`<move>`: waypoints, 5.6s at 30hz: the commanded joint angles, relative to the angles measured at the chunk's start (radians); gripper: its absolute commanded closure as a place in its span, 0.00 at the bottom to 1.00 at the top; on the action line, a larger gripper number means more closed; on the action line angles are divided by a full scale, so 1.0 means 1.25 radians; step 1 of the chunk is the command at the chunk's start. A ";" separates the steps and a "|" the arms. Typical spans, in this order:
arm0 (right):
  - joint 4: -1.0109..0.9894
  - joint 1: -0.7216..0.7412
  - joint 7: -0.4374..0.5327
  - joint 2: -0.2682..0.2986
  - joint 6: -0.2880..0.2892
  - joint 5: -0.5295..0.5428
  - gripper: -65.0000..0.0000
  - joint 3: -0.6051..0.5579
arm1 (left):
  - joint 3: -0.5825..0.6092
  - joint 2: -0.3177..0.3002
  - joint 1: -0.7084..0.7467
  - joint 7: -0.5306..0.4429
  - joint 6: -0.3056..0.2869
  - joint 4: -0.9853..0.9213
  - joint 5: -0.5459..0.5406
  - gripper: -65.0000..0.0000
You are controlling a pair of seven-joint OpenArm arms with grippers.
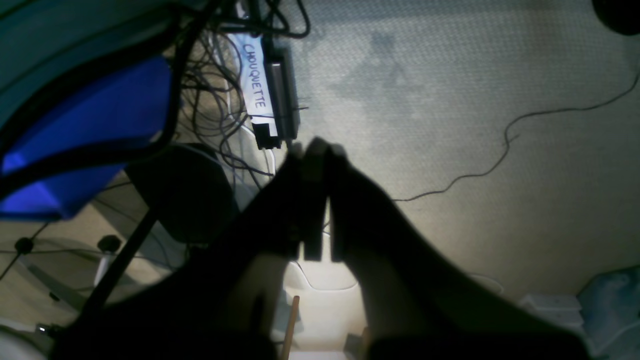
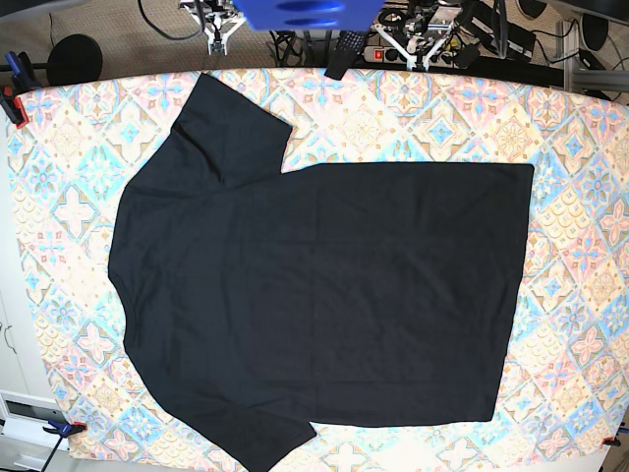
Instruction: Fold the T-shirt properly
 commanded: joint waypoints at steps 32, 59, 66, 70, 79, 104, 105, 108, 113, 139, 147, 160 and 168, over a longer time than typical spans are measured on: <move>0.155 -0.171 0.006 0.050 0.000 0.000 1.00 0.000 | 0.007 -0.066 0.172 -0.009 0.003 0.198 0.002 0.98; 0.951 -0.663 0.005 0.165 0.000 0.004 1.00 0.204 | -0.069 -0.243 0.641 0.007 0.007 0.941 -0.075 0.98; 1.200 -0.729 -0.010 0.161 0.000 0.039 1.00 0.255 | -0.177 -0.239 0.662 0.159 0.005 1.211 -0.077 0.98; 1.327 -0.732 -0.097 0.166 0.000 0.191 1.00 0.272 | -0.193 -0.239 0.609 0.169 0.005 1.233 -0.111 0.98; 1.414 -0.718 -0.225 0.166 0.000 0.362 1.00 0.288 | -0.277 -0.239 0.495 0.254 0.003 1.231 -0.409 0.97; 1.432 -0.669 -0.281 0.162 0.000 0.363 0.99 0.215 | -0.433 -0.157 0.203 0.343 0.003 0.864 -0.728 0.64; 1.432 -0.669 -0.281 0.162 0.000 0.363 0.99 0.208 | -0.433 -0.157 0.197 0.343 0.003 0.856 -0.729 0.64; 1.432 -0.669 -0.281 0.162 0.000 0.363 0.99 0.186 | -0.433 -0.157 0.173 0.343 0.003 0.832 -0.729 0.64; 1.432 -0.669 -0.281 0.162 0.000 0.363 0.99 0.172 | -0.434 -0.158 0.127 0.343 0.003 0.768 -0.730 0.64; 1.431 -0.621 -0.281 0.161 0.000 0.364 0.78 0.147 | -0.430 -0.177 0.049 0.344 0.003 0.664 -0.784 1.00; 1.427 -0.538 -0.368 0.161 0.000 0.365 0.68 0.119 | -0.430 -0.189 0.068 0.344 0.003 0.664 -0.837 1.00; 1.324 -0.360 -0.498 0.151 0.000 0.578 0.63 0.118 | -0.430 -0.203 0.084 0.344 0.003 0.664 -0.842 1.00; 1.227 -0.356 -0.498 0.151 0.001 0.590 0.63 0.115 | -0.430 -0.203 0.084 0.344 0.003 0.664 -0.842 1.00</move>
